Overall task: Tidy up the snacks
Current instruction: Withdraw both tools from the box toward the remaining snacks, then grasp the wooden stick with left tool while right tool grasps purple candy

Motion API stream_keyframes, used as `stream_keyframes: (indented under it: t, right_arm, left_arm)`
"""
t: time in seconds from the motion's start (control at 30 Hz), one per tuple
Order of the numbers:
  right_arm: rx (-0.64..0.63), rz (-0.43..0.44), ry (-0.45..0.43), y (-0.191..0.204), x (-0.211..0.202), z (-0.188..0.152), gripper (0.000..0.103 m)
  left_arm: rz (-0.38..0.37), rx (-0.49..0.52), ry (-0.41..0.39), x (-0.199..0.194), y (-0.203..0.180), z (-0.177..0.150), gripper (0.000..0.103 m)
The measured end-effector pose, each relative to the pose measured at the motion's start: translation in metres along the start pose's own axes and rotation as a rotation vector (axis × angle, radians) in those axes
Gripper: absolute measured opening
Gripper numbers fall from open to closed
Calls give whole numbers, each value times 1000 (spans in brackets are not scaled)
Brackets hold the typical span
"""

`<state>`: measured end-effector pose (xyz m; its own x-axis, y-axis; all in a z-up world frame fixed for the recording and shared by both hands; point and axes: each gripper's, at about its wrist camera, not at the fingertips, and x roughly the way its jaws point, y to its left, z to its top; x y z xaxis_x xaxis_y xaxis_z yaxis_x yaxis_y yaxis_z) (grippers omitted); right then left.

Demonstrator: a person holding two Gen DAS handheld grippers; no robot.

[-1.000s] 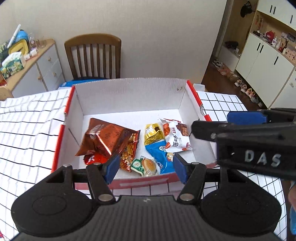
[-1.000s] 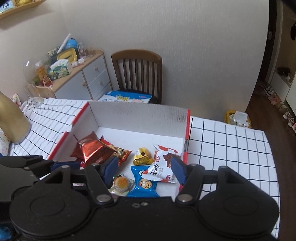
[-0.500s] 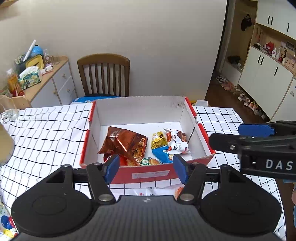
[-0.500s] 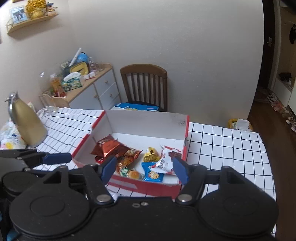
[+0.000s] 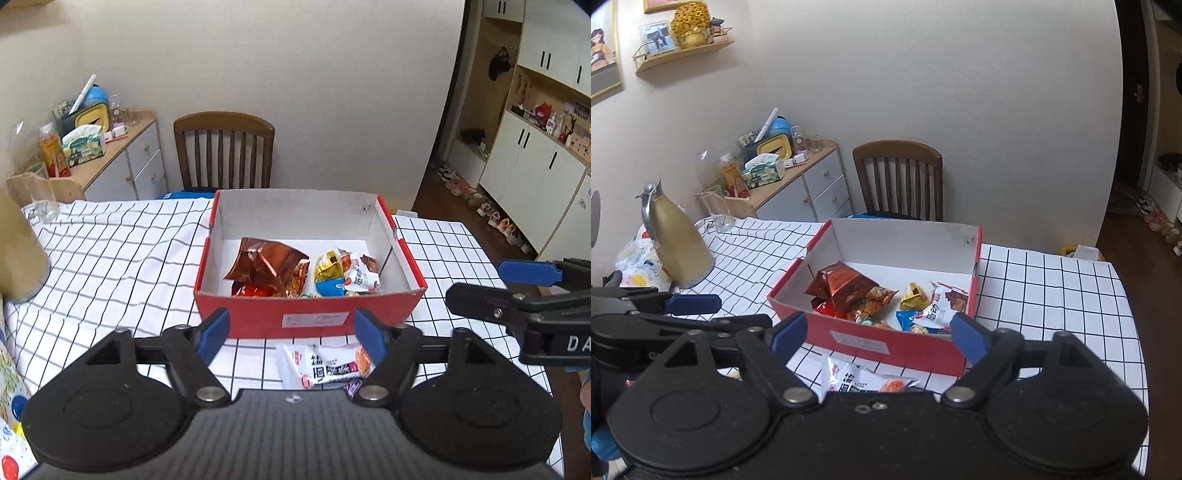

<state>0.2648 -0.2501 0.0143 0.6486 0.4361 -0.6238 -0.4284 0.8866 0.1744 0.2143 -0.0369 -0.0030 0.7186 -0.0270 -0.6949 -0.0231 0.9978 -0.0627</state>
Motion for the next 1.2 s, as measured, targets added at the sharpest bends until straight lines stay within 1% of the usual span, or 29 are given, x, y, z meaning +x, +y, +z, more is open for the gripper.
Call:
stream_keyframes:
  t: [0.1, 0.17, 0.27, 0.33, 0.37, 0.43, 0.53, 0.73, 0.87, 1.03, 1.2]
  right_arm:
    - [-4, 14, 1, 3, -4, -7, 89]
    - [-1, 25, -2, 4, -7, -11, 97]
    - [2, 33, -22, 7, -12, -18, 100]
    - [9, 32, -30, 7, -14, -23, 103]
    - [10, 30, -37, 8, -15, -26, 103]
    - [7, 30, -39, 9, -15, -31, 103]
    - [15, 33, -33, 11, -13, -40, 103]
    - [13, 25, 17, 18, -2, -64, 103]
    - [7, 12, 53, 21, 8, -78, 103]
    - [11, -8, 91, 24, 23, -90, 103]
    - [18, -28, 126, 24, 40, -98, 103]
  left_arm:
    - [-3, -15, -1, -5, 5, -9, 81]
    - [-5, -26, 3, -8, 9, -14, 81]
    - [13, -27, -10, -13, 13, -24, 81]
    - [27, -25, -22, -16, 16, -31, 84]
    - [35, -29, -25, -17, 18, -35, 86]
    - [41, -36, -25, -17, 23, -41, 86]
    - [62, -54, -5, -15, 35, -52, 86]
    - [101, -76, 34, -10, 59, -73, 86]
    - [126, -70, 63, -4, 75, -87, 86]
    - [132, -79, 117, 9, 98, -100, 86]
    - [160, -97, 165, 28, 122, -111, 86]
